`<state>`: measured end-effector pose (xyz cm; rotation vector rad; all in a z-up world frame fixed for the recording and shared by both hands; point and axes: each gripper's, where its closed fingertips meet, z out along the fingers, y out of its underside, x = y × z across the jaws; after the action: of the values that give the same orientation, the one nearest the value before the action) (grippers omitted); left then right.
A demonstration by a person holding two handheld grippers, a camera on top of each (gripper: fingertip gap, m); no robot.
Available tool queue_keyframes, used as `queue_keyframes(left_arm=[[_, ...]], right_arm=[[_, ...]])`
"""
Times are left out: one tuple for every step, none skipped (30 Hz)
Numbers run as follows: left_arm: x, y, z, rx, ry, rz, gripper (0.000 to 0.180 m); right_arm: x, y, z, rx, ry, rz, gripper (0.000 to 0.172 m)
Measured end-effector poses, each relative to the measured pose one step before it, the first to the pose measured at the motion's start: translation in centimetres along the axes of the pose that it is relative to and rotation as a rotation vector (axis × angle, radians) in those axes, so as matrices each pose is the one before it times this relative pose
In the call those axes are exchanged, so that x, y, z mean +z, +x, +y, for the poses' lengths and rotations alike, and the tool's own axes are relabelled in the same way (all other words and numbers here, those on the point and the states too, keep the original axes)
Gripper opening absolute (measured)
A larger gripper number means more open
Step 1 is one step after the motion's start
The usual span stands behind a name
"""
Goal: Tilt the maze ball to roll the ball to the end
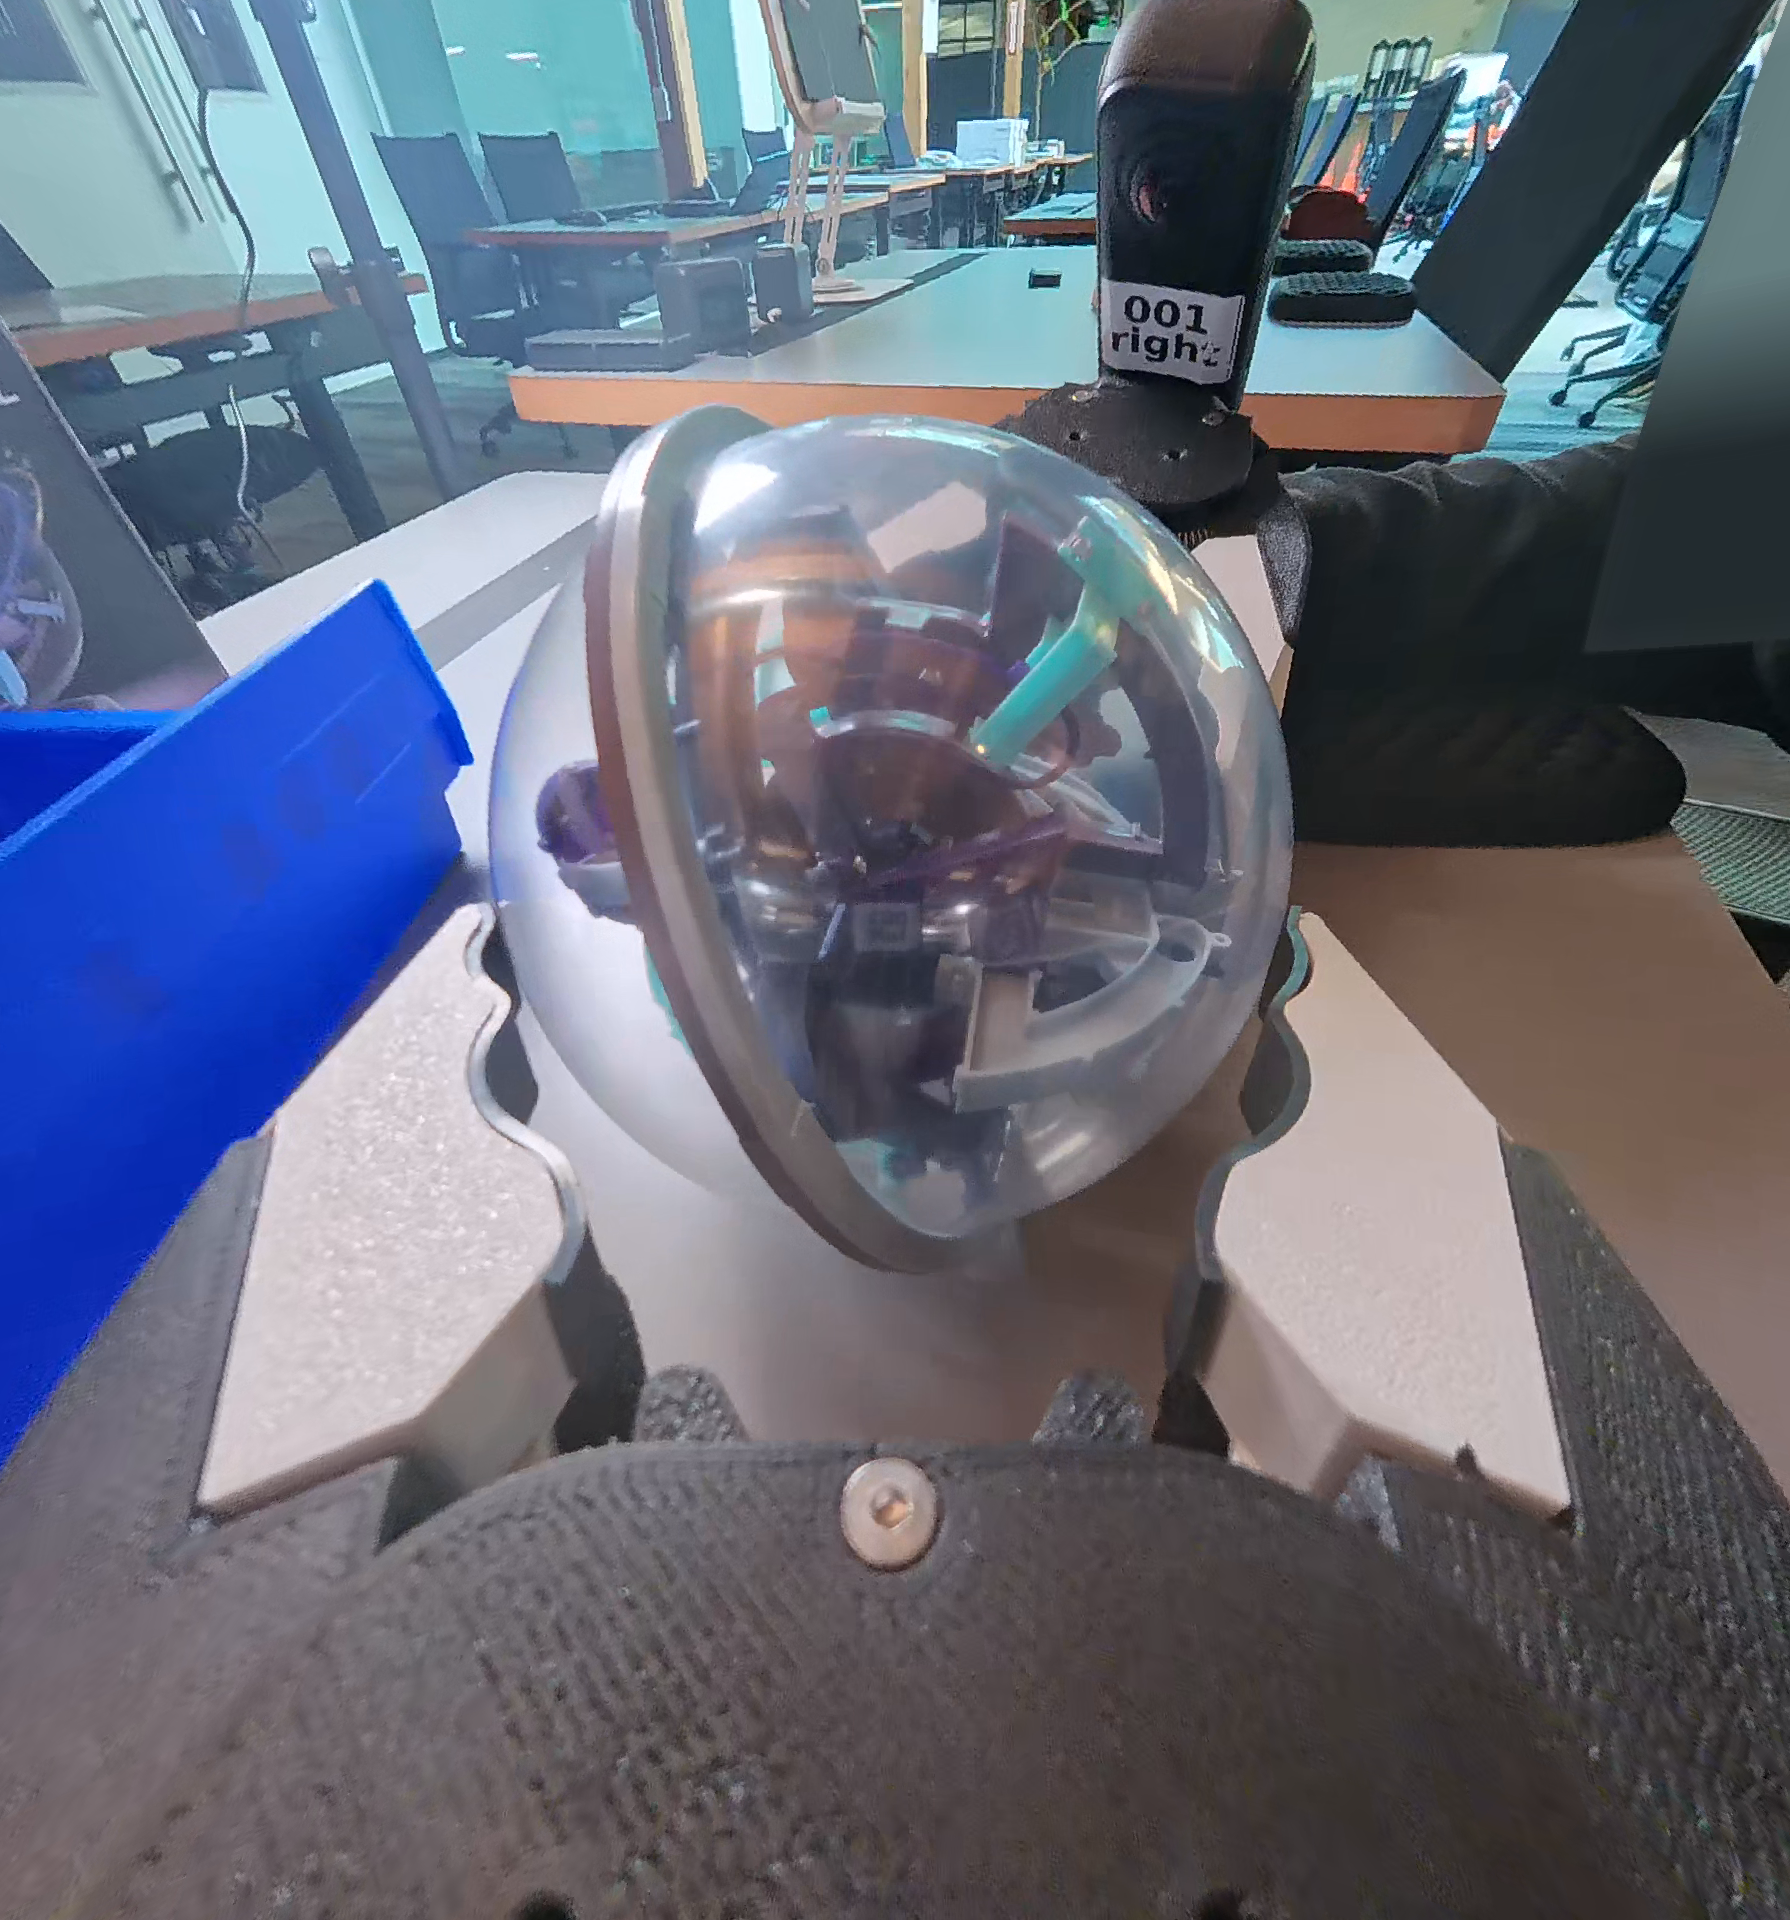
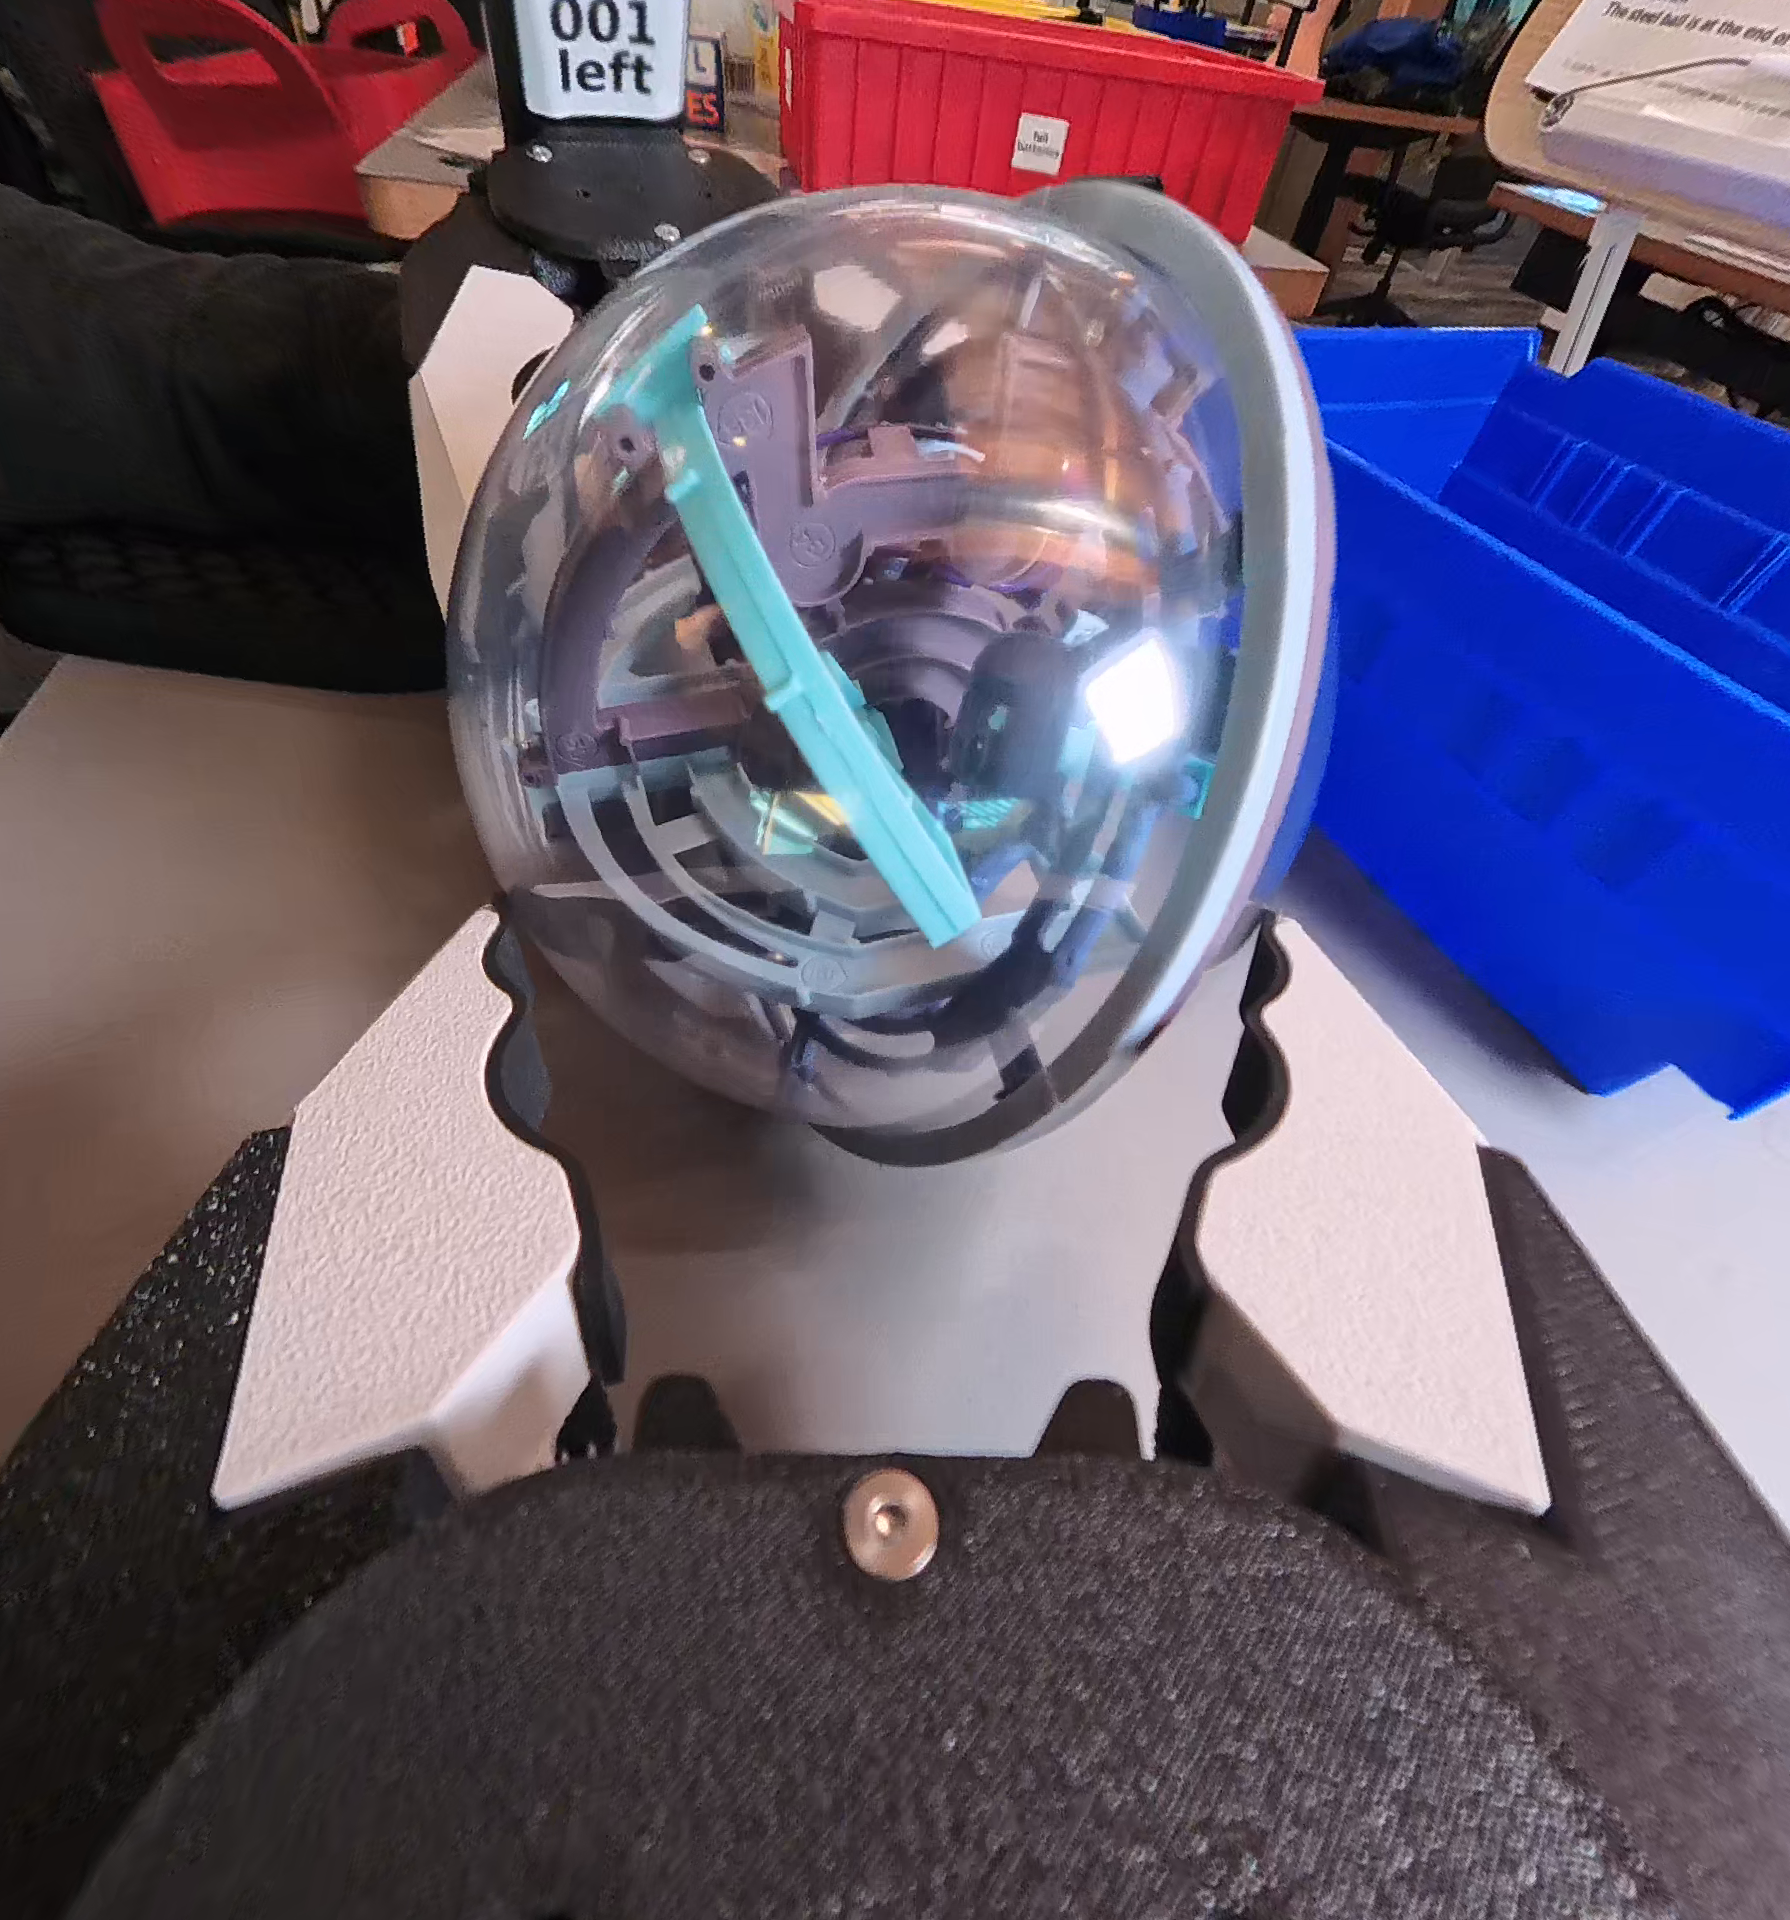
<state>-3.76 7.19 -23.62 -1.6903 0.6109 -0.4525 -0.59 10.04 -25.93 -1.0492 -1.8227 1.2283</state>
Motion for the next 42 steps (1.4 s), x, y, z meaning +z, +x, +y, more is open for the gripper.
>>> queue_keyframes(left_arm=[[0.039, 0.047, -0.085, 0.007, 0.0009, -0.0031, 0.139], [0.035, 0.027, -0.082, 0.0054, 0.0023, -0.0036, 0.139], [0.044, 0.012, -0.047, 0.0018, 0.0011, -0.0031, 0.139], [0.031, -0.012, -0.027, -0.002, 0.0, -0.0016, 0.139], [0.024, -0.018, -0.001, -0.0022, 0.0006, -0.0006, 0.139], [0.022, -0.029, -0.004, -0.0026, 0.001, 0.0001, 0.139], [0.021, -0.032, 0.001, -0.0022, 0.0014, 0.0005, 0.139], [0.025, -0.036, 0.011, -0.0036, 0.0014, 0.0006, 0.139], [0.022, -0.05, 0.013, -0.0067, 0.0013, 0.0006, 0.138], [0.031, -0.047, 0.054, -0.0079, -0.0004, 0.0021, 0.138], [0.034, -0.037, 0.095, -0.0058, -0.0022, 0.0027, 0.138], [0.041, -0.047, 0.073, -0.0035, -0.0023, 0.002, 0.138], [0.045, -0.05, 0.047, -0.0036, -0.002, 0.0012, 0.139], [0.057, -0.048, 0.057, -0.0013, -0.0013, -0.0001, 0.139], [0.049, 0.025, 0.074, 0.0038, -0.0026, 0.0006, 0.14], [0.023, 0.067, 0.105, 0.0078, -0.0072, 0.001, 0.142], [-0.004, 0.055, 0.084, 0.0101, -0.0095, -0.0032, 0.142], [0.003, 0.093, 0.069, 0.0058, -0.0093, -0.0012, 0.144], [0.014, 0.038, 0.101, 0.0012, -0.0079, -0.0019, 0.145], [0.011, -0.022, 0.091, 0.0026, -0.0053, -0.0043, 0.145], [-0.03, -0.063, 0.071, 0.0053, -0.0046, -0.0055, 0.144], [-0.086, -0.051, 0.064, 0.0032, -0.0052, -0.0036, 0.142], [-0.106, 0.051, 0.057, 0.0011, -0.0032, 0.0051, 0.141], [-0.14, 0.052, 0.068, 0.0023, -0.0043, 0.0044, 0.14], [-0.177, 0.109, 0.103, 0.0051, -0.009, 0.0084, 0.138], [-0.251, 0.177, 0.1, 0.0032, -0.0104, 0.0139, 0.136], [-0.323, 0.204, 0.008, 0.0002, -0.0059, 0.0155, 0.134], [-0.367, 0.168, -0.069, -0.0003, 0.0001, 0.014, 0.13], [-0.403, 0.151, -0.123, -0.0007, 0.0056, 0.012, 0.125], [-0.392, 0.126, -0.118, -0.0018, 0.009, 0.0103, 0.12], [-0.367, 0.076, -0.079, -0.0059, 0.0085, 0.0093, 0.115], [-0.332, 0.032, -0.028, -0.0101, 0.0067, 0.0092, 0.11], [-0.289, 0.014, 0.01, -0.0128, 0.0056, 0.0092, 0.105], [-0.262, -0.023, 0.027, -0.0121, 0.005, 0.0087, 0.1], [-0.225, -0.049, 0.016, -0.0086, 0.0047, 0.0074, 0.095], [-0.19, -0.091, -0.002, -0.0072, 0.0044, 0.0059, 0.091], [-0.161, -0.084, -0.004, -0.0096, 0.0045, 0.0062, 0.087], [-0.126, -0.082, 0.006, -0.0093, 0.0036, 0.0064, 0.083], [-0.132, -0.045, 0.0, -0.0063, 0.0033, 0.0065, 0.079], [-0.129, -0.019, -0.007, -0.0034, 0.0032, 0.0061, 0.075], [-0.11, -0.009, 0.006, -0.0019, 0.0019, 0.0045, 0.072], [-0.074, -0.023, 0.004, -0.0017, 0.0006, 0.003, 0.07]], right_arm=[[-0.01, -0.009, 0.093, -0.0006, -0.0031, -0.0012, 0.133], [-0.003, 0.006, 0.088, 0.0, -0.0036, -0.0012, 0.133], [-0.001, 0.007, 0.078, 0.0015, -0.0028, -0.001, 0.133], [-0.016, 0.028, 0.045, 0.0023, -0.0011, -0.0009, 0.133], [-0.01, 0.017, 0.039, 0.0027, -0.0008, -0.0008, 0.133], [-0.021, 0.026, 0.041, 0.0022, -0.0006, -0.0007, 0.133], [-0.016, 0.033, 0.042, 0.0018, 0.0002, -0.001, 0.132], [-0.03, 0.029, 0.042, 0.003, 0.0006, -0.0017, 0.132], [-0.028, 0.037, 0.045, 0.0058, 0.0006, -0.0029, 0.131], [-0.034, 0.03, 0.037, 0.0083, 0.0016, -0.0041, 0.131], [-0.035, 0.027, 0.022, 0.0085, 0.0028, -0.0039, 0.131], [-0.011, 0.032, 0.031, 0.0081, 0.0029, -0.0027, 0.13], [-0.005, 0.036, 0.028, 0.0076, 0.0019, -0.0018, 0.13], [0.015, 0.032, 0.016, 0.0051, 0.0012, -0.0005, 0.13], [0.011, 0.012, 0.008, 0.0007, -0.0001, 0.0009, 0.13], [0.011, -0.01, -0.001, -0.0023, -0.0022, 0.0016, 0.13], [0.016, -0.029, -0.01, -0.0053, -0.0027, 0.0022, 0.13], [0.02, -0.033, -0.029, -0.0044, -0.0022, 0.003, 0.13], [0.034, -0.034, -0.025, -0.0011, -0.0011, 0.003, 0.13], [0.027, -0.012, -0.037, -0.0021, 0.0002, 0.0032, 0.13], [0.015, -0.028, -0.023, -0.004, -0.0008, 0.002, 0.13], [-0.016, -0.059, -0.01, -0.0024, -0.0037, 0.0004, 0.13], [-0.038, -0.06, -0.001, -0.001, -0.0066, 0.0006, 0.129], [-0.079, -0.085, 0.013, -0.0016, -0.0088, 0.0022, 0.129], [-0.145, -0.126, 0.033, -0.0024, -0.0106, 0.0019, 0.128], [-0.222, -0.199, 0.034, -0.0029, -0.0105, 0.0004, 0.126], [-0.271, -0.22, 0.037, -0.003, -0.0074, 0.0016, 0.124], [-0.267, -0.196, 0.039, -0.002, -0.0021, 0.0054, 0.121], [-0.254, -0.17, 0.046, -0.002, 0.0016, 0.0077, 0.12], [-0.236, -0.142, 0.108, -0.0042, 0.0011, 0.0072, 0.117], [-0.244, -0.09, 0.147, -0.0053, 0.0003, 0.0054, 0.114], [-0.234, -0.046, 0.141, -0.0031, 0.0014, 0.0025, 0.111], [-0.212, -0.016, 0.107, 0.0002, 0.0027, -0.0014, 0.108], [-0.199, 0.028, 0.106, 0.0029, 0.0023, -0.0046, 0.104], [-0.157, 0.04, 0.097, 0.0046, 0.002, -0.0059, 0.101], [-0.143, 0.063, 0.07, 0.0054, 0.004, -0.0054, 0.098], [-0.129, 0.071, 0.07, 0.0055, 0.0052, -0.0046, 0.095], [-0.109, 0.05, 0.079, 0.0043, 0.0052, -0.004, 0.092], [-0.113, 0.028, 0.097, 0.0018, 0.0032, -0.0033, 0.09], [-0.102, 0.014, 0.108, 0.0004, 0.0008, -0.0031, 0.087], [-0.073, 0.019, 0.074, 0.0, -0.0001, -0.0024, 0.084], [-0.046, 0.011, 0.04, -0.0004, 0.0009, -0.0009, 0.082]])
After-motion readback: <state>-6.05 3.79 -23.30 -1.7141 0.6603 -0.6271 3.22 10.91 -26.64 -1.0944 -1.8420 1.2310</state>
